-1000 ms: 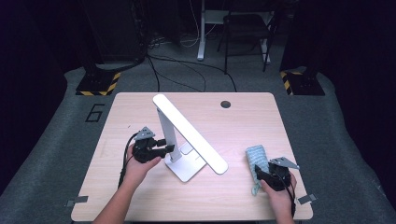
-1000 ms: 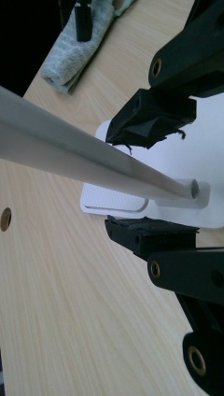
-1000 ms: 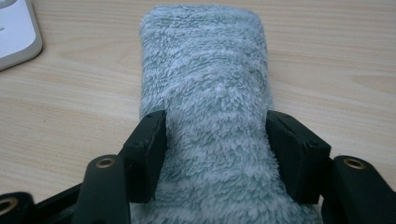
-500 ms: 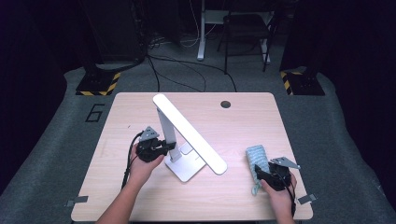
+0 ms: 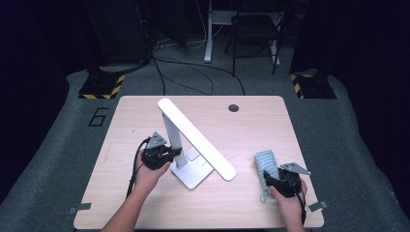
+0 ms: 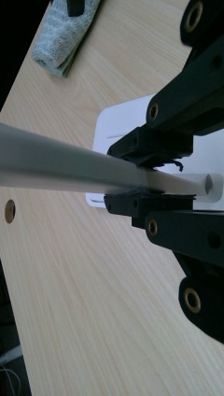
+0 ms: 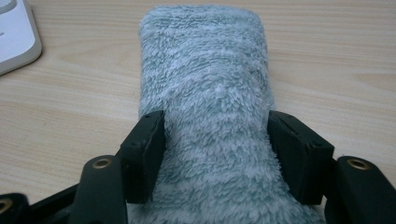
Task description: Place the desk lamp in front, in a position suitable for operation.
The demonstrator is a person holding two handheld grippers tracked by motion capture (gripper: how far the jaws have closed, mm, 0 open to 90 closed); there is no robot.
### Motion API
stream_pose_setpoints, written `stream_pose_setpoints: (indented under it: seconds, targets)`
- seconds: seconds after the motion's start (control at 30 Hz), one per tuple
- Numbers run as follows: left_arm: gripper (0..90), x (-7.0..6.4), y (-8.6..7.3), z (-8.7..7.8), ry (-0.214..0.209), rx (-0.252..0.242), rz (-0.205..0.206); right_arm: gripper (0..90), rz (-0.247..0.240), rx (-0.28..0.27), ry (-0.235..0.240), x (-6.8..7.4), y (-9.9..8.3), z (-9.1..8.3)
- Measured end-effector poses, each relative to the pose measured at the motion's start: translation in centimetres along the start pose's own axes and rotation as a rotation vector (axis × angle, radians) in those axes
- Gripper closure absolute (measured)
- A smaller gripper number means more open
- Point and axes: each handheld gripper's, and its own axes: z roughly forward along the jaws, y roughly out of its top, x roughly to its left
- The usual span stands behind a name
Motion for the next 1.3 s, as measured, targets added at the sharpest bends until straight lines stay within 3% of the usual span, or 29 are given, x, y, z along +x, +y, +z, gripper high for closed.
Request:
stream_pose_setpoints:
  seconds: [0.23, 0.4, 0.53, 0.73, 0.83, 1.07, 1.2, 1.3]
  targets:
    - [76.3, -0.8, -0.7, -0.9, 0.016, -0.006, -0.010, 37.7, 0.017, 0.003, -0.001, 0.1, -0.1, -0.1]
    - [76.1, -1.4, -1.1, -1.9, 0.024, 0.024, 0.017, 37.6, 0.019, 0.000, -0.003, 0.0, -0.1, -0.1]
    - [75.2, -2.1, -1.7, -2.8, 0.032, 0.019, -0.017, 37.5, 0.020, 0.000, -0.004, 0.0, -0.1, -0.1]
    - [65.5, -2.5, -2.4, -4.2, 0.007, 0.029, -0.046, 37.5, 0.019, -0.005, -0.003, 0.0, -0.1, -0.1]
    - [63.4, -2.8, -2.6, -4.7, 0.002, 0.032, -0.032, 37.4, 0.026, -0.004, -0.005, 0.1, -0.1, -0.1]
    - [63.4, -3.2, -2.8, -5.2, -0.053, 0.032, -0.020, 37.3, 0.030, -0.002, 0.000, 0.1, 0.0, 0.0]
    - [63.8, -3.2, -2.9, -5.0, -0.140, 0.031, -0.032, 37.3, 0.032, -0.010, 0.001, 0.0, -0.1, 0.0]
    - [64.1, -3.4, -2.9, -4.6, -0.154, 0.023, -0.012, 37.3, 0.034, -0.013, 0.000, 0.0, -0.1, 0.0]
